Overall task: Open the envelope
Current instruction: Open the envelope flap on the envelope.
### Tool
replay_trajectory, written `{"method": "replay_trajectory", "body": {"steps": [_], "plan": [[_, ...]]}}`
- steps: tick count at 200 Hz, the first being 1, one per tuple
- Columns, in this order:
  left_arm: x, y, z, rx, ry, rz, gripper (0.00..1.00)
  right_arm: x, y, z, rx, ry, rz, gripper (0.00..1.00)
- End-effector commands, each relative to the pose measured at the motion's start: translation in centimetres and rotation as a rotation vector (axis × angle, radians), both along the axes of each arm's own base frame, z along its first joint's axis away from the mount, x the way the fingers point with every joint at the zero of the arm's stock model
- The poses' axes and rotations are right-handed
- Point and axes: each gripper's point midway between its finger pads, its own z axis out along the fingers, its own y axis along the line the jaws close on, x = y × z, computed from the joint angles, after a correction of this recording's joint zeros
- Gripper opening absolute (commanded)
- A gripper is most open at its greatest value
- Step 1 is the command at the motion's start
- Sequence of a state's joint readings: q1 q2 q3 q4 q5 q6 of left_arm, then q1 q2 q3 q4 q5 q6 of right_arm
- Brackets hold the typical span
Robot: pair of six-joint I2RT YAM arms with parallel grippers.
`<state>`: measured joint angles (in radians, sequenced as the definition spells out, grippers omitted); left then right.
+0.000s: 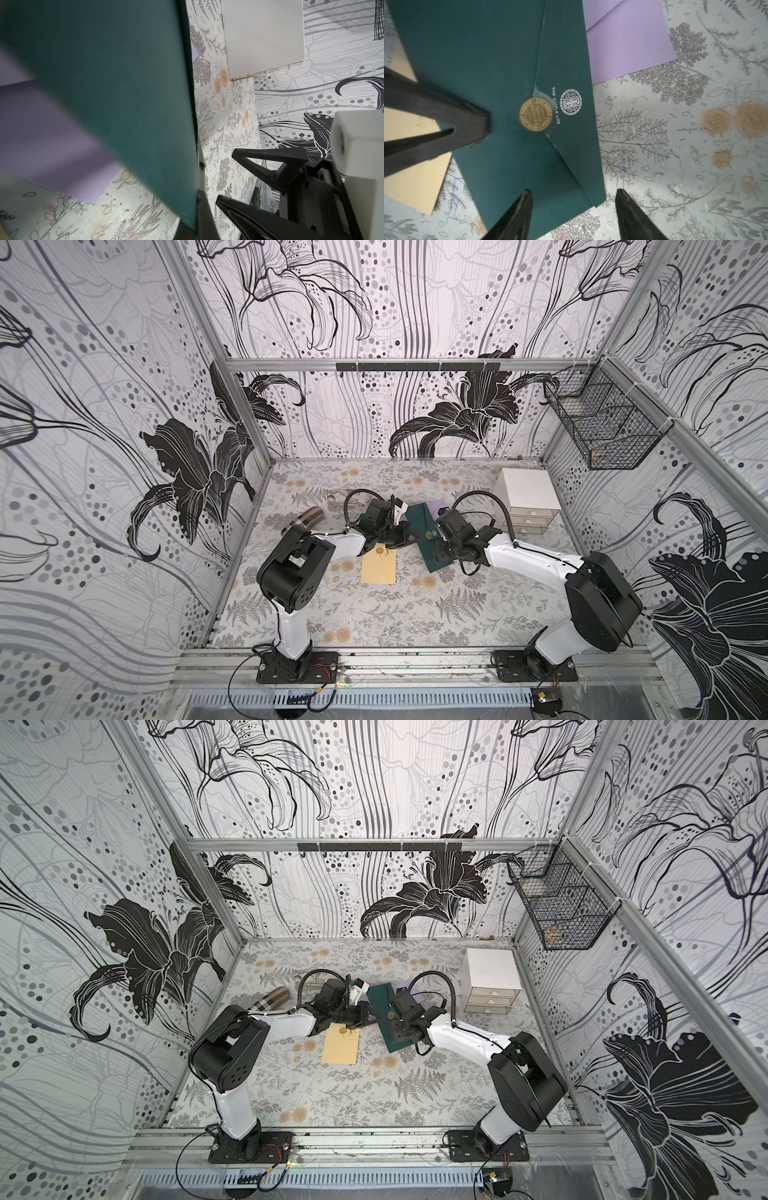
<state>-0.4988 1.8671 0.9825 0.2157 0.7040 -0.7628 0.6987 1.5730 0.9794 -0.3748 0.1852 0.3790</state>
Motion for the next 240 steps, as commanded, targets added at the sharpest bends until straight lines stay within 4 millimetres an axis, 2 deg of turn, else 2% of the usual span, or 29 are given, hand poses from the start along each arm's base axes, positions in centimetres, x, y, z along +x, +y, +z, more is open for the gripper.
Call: {"method": "replay_trajectory", "body": {"steps": [1,46,52,85,131,180,240], "plan": [[0.5,-0.5,-0.3,-0.004,-0.013,-0.012,0.00,0.7,0.4,0.1,-0.047,-0.015,0.022,0.66],[0.5,-0.6,-0.5,-0.010,-0.013,-0.014,0.00,1.4,0.3,-0.6,-0.089,-0.007,0.004,0.65],[0.5,-0.5,-0.5,-0.009,-0.013,-0.012,0.00,1.4,0.1,-1.6,-0.115,0.014,0.001,0.65],[0.5,-0.6,-0.4,-0.010,-0.017,-0.013,0.00,1.3,-0.2,-2.5,-0.142,0.030,-0.010,0.63],[0.4,-0.7,-0.5,-0.013,-0.014,-0.019,0.00,1.4,-0.9,-2.7,-0.173,0.024,-0.030,0.58],[0.4,-0.9,-0.5,-0.016,-0.015,-0.023,0.00,1.6,-0.7,-2.9,-0.174,0.024,-0.037,0.54],[0.4,-1.0,-0.9,-0.014,-0.008,-0.029,0.00,1.8,-2.0,-2.8,-0.212,0.005,-0.102,0.50]]}}
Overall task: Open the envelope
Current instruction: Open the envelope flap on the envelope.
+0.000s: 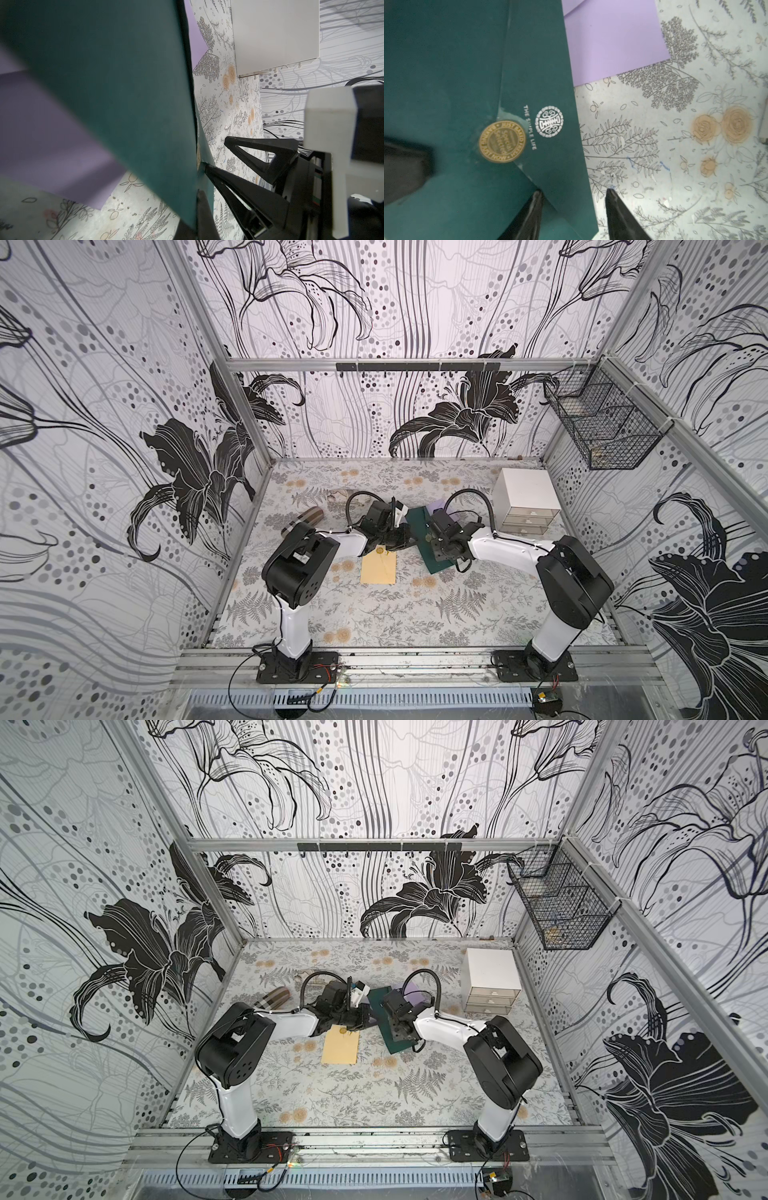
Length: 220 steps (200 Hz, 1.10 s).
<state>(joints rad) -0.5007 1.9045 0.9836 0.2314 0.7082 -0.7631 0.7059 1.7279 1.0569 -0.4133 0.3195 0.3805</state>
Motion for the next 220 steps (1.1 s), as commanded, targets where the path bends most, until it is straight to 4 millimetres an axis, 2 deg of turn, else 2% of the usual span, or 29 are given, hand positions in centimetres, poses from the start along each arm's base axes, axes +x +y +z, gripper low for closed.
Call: {"method": "replay_trajectory", "body": {"steps": [1,65,112,220], "plan": [[0.4,-0.9,0.5,-0.023,-0.027,-0.024,0.00,0.0,-1.0,0.0,-0.048,-0.008,-0.049,0.50],[0.2,-1.2,0.5,-0.026,-0.030,-0.034,0.00,0.0,-1.7,0.2,-0.060,-0.020,-0.100,0.44],[0.2,-1.2,0.7,-0.029,-0.033,-0.037,0.00,0.0,-1.7,0.1,-0.056,-0.019,-0.109,0.35],[0.2,-1.2,0.7,-0.028,-0.035,-0.039,0.00,-0.3,-2.0,-0.5,-0.034,-0.012,-0.168,0.29]]}}
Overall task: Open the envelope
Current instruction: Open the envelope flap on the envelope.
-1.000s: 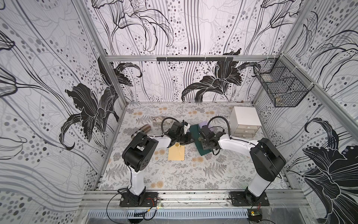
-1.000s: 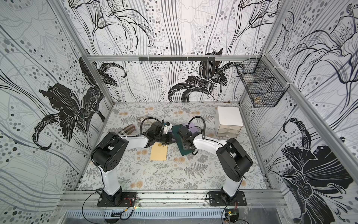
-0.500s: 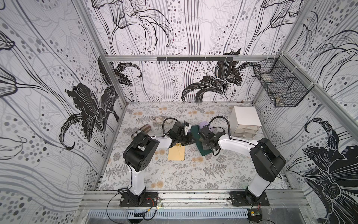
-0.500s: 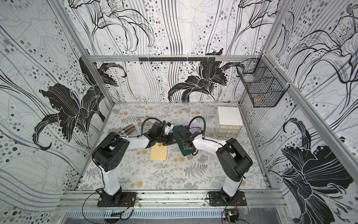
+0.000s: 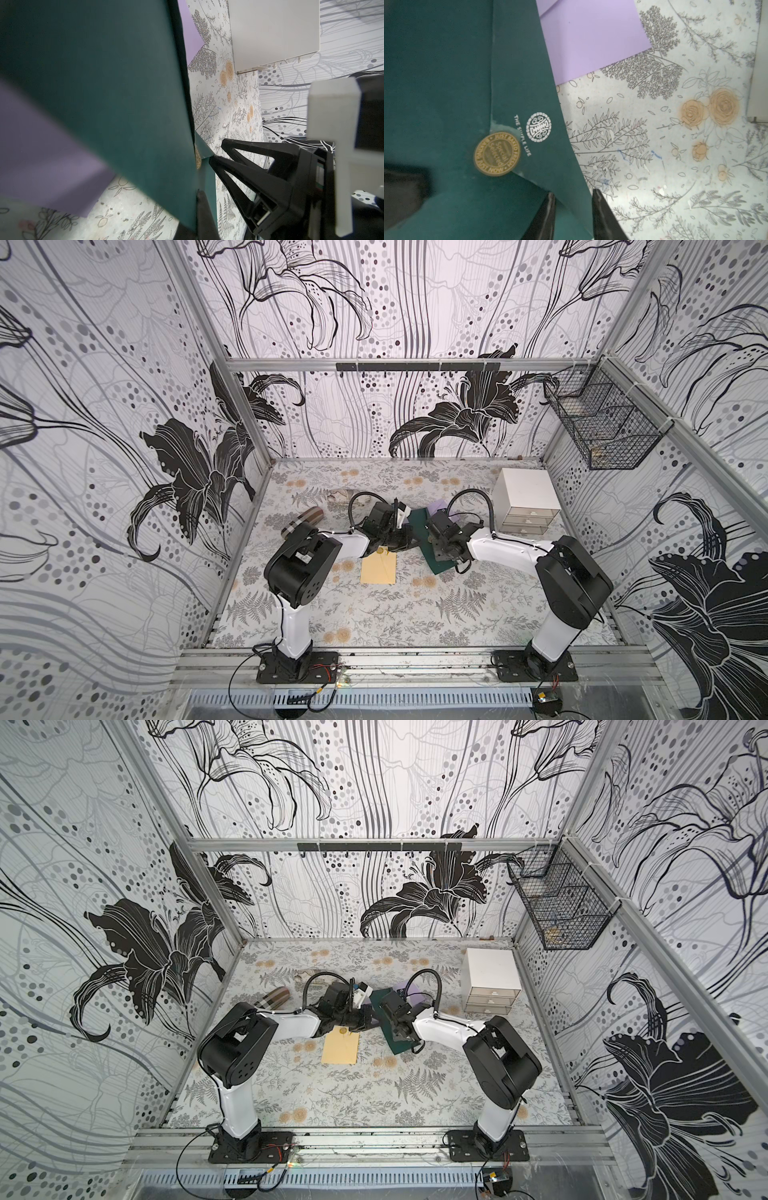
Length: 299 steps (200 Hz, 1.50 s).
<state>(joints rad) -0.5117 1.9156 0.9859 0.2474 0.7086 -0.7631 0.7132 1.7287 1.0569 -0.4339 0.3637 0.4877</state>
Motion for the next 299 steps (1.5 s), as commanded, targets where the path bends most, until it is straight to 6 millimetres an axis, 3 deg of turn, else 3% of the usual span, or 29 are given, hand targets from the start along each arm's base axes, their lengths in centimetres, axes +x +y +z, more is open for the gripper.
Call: {"method": "replay_trajectory", "body": {"steps": [1,281,284,299], "plan": [[0.3,-0.7,0.8,-0.024,-0.029,-0.028,0.00,-0.3,-1.4,-0.5,-0.041,0.004,-0.066,0.29],[0.1,-1.0,1.1,-0.029,-0.036,-0.039,0.00,-1.0,-2.7,-2.4,0.220,0.092,-0.229,0.10],[0.1,-1.0,1.1,-0.029,-0.036,-0.039,0.00,-0.8,-2.6,-1.6,0.238,0.072,-0.228,0.10],[0.1,-1.0,1.0,-0.027,-0.034,-0.039,0.00,-0.8,-2.8,-1.4,0.249,0.069,-0.234,0.10]]}}
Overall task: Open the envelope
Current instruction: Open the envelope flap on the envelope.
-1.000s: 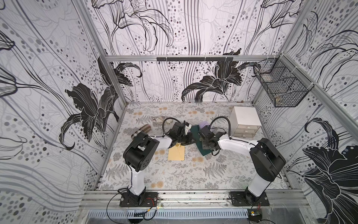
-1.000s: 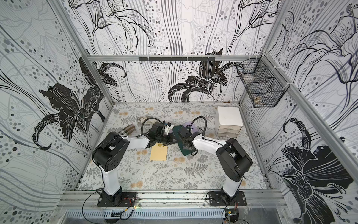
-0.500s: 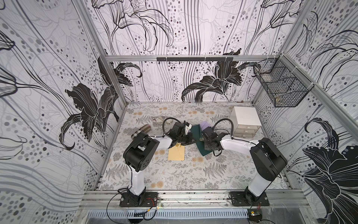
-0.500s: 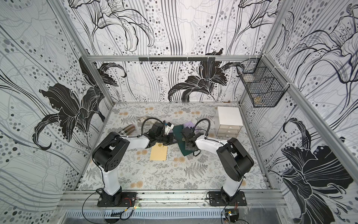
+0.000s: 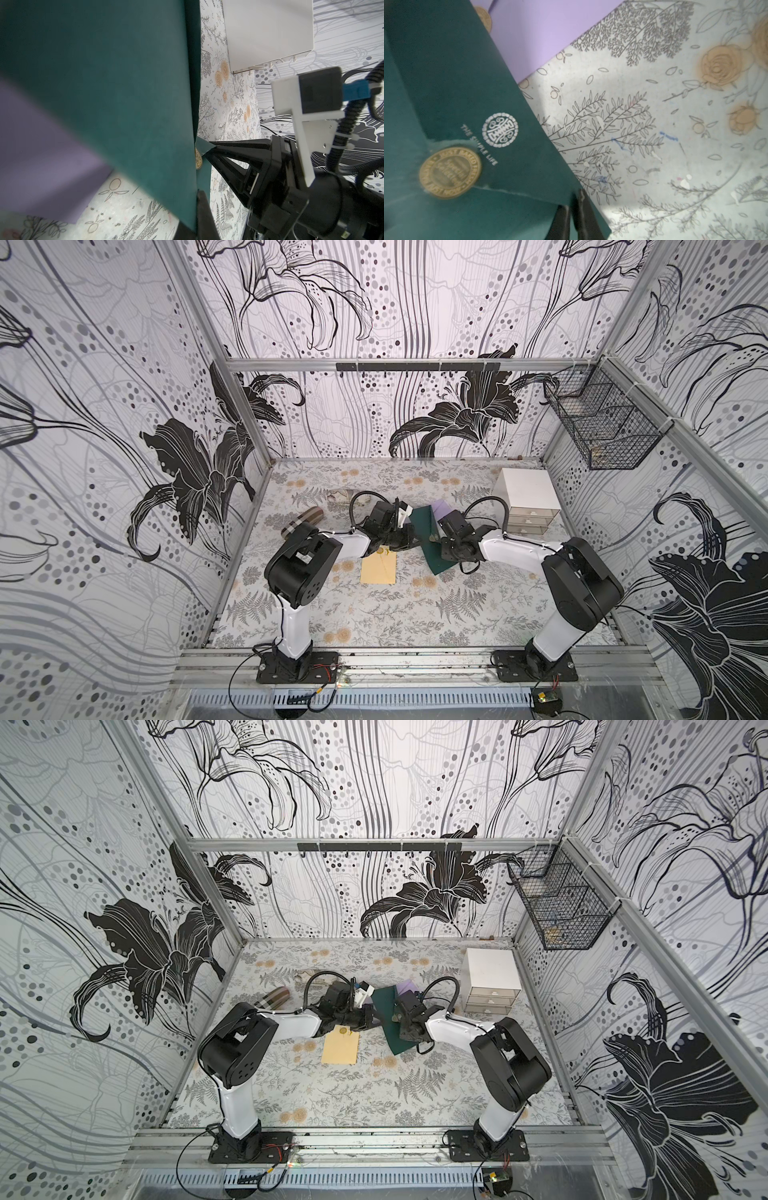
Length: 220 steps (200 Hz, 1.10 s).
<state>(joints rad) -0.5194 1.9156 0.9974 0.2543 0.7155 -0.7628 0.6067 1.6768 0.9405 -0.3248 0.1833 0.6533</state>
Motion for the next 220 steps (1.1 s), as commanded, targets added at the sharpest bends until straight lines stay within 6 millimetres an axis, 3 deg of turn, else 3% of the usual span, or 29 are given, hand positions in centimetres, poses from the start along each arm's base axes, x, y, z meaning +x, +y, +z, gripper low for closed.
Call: {"method": "replay_trajectory", "body": {"steps": [1,137,151,177,199,220], "plan": [[0.1,-0.5,0.4,-0.015,-0.020,-0.025,0.00,-0.4,-1.3,0.2,0.012,0.007,-0.052,0.10],[0.1,-0.5,0.4,-0.013,-0.020,-0.026,0.00,-0.9,-2.6,-0.4,0.048,0.016,-0.095,0.11],[0.1,-0.4,0.4,-0.012,-0.021,-0.024,0.00,-0.9,-3.0,-0.3,0.045,0.015,-0.109,0.17],[0.1,-0.3,0.5,-0.007,-0.026,-0.020,0.00,-1.4,-4.8,-0.9,0.049,0.056,-0.168,0.40],[0.2,-0.2,0.7,-0.006,-0.029,-0.009,0.00,-1.7,-5.2,-1.0,0.108,0.095,-0.185,0.47],[0.1,-0.2,1.3,-0.017,-0.021,-0.001,0.00,-1.9,-4.3,0.2,0.169,0.119,-0.137,0.50]]}}
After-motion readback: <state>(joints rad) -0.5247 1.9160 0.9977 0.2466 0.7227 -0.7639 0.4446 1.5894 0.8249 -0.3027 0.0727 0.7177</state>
